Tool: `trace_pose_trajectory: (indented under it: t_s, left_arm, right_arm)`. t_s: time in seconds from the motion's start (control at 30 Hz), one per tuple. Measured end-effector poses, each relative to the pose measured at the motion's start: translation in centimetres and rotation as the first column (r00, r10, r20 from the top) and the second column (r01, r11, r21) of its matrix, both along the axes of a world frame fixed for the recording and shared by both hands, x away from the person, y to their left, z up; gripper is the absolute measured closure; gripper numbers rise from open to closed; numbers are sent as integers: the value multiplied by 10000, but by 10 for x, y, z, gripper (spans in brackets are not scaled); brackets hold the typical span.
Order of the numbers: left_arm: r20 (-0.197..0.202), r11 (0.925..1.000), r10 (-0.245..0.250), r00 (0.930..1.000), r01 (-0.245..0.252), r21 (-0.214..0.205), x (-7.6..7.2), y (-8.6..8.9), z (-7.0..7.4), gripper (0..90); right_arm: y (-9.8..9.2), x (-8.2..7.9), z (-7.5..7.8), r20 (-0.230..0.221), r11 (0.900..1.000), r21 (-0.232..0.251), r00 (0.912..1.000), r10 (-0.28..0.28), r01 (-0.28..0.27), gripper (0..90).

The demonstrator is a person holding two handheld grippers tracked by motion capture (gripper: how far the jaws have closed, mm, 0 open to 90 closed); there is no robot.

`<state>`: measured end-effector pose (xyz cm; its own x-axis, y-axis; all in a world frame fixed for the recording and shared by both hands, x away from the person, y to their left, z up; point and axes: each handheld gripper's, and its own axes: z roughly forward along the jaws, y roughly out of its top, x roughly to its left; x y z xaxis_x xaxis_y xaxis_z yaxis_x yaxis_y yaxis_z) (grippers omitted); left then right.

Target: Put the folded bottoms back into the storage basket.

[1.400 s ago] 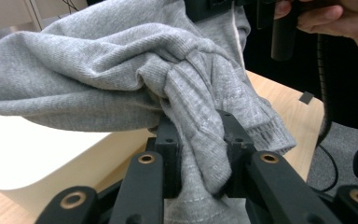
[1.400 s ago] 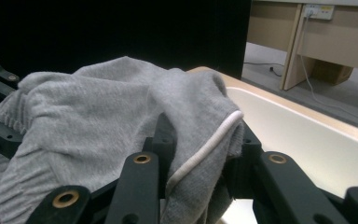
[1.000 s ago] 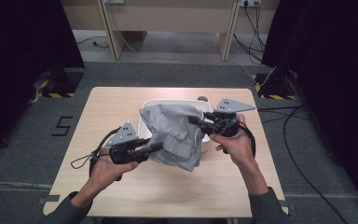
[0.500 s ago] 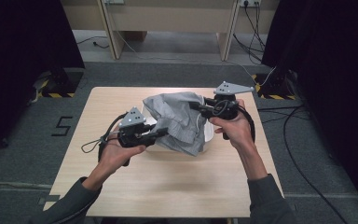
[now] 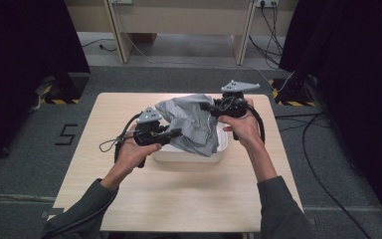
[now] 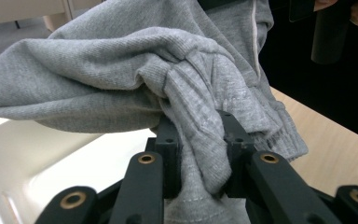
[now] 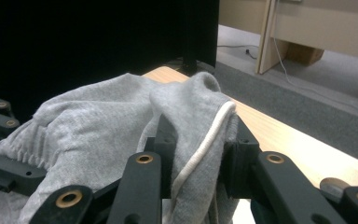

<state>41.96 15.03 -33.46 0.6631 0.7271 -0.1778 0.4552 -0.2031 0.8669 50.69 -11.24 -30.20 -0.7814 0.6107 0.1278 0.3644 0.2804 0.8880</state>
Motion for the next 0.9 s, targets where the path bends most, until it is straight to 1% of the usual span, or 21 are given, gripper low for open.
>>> trace_pose_trajectory:
  t_s: [0.07, 0.1, 0.2, 0.3, 0.4, 0.47, 0.57, 0.63, 0.73, 0.77, 0.83, 0.9]
  left_arm:
    - [-27, 10000, 56, 10000, -55, 64, 3, 0, -2, 728]
    - [-59, 9999, 63, 10000, -62, 95, 6, -1, -3, 728]
    - [-187, 9998, 175, 9997, -173, 72, 12, -2, -8, 728]
    - [-288, 9996, 251, 9993, -249, 97, 17, -3, -13, 728]
    - [-393, 9993, 379, 9985, -375, 90, 23, -5, -18, 728]
    - [-442, 9989, 444, 9980, -436, 185, 26, -6, -22, 729]
    - [-567, 9983, 544, 9969, -531, 252, 31, -7, -28, 729]
    - [-626, 9980, 587, 9963, -571, 270, 33, -9, -31, 728]
    - [-719, 9978, 569, 9958, -541, 395, 36, -10, -37, 728]
    - [-757, 9977, 584, 9954, -557, 380, 36, -10, -38, 728]
    - [-788, 9973, 638, 9948, -606, 414, 38, -11, -42, 728]
    - [-847, 9968, 678, 9941, -640, 471, 39, -11, -45, 727]
  right_arm:
    - [1, 5, -4, -138, 10000, -20, 9999, -68, 67, 718]
    - [1, 8, -5, -124, 9999, -78, 9999, -72, 71, 719]
    - [3, 15, -10, -258, 9997, -149, 9995, -172, 168, 719]
    - [4, 19, -13, -286, 9997, -140, 9994, -192, 188, 722]
    - [6, 22, -17, -316, 9992, -298, 9992, -264, 255, 724]
    - [7, 25, -20, -307, 9991, -335, 9992, -270, 259, 725]
    - [8, 30, -25, -444, 9987, -381, 9984, -354, 337, 726]
    - [9, 32, -29, -533, 9982, -416, 9976, -449, 427, 726]
    - [10, 35, -36, -547, 9981, -457, 9975, -439, 414, 726]
    - [10, 36, -39, -630, 9980, -498, 9971, -430, 399, 726]
    - [10, 38, -41, -620, 9976, -537, 9970, -463, 430, 726]
    - [10, 39, -45, -740, 9977, -439, 9958, -544, 512, 726]
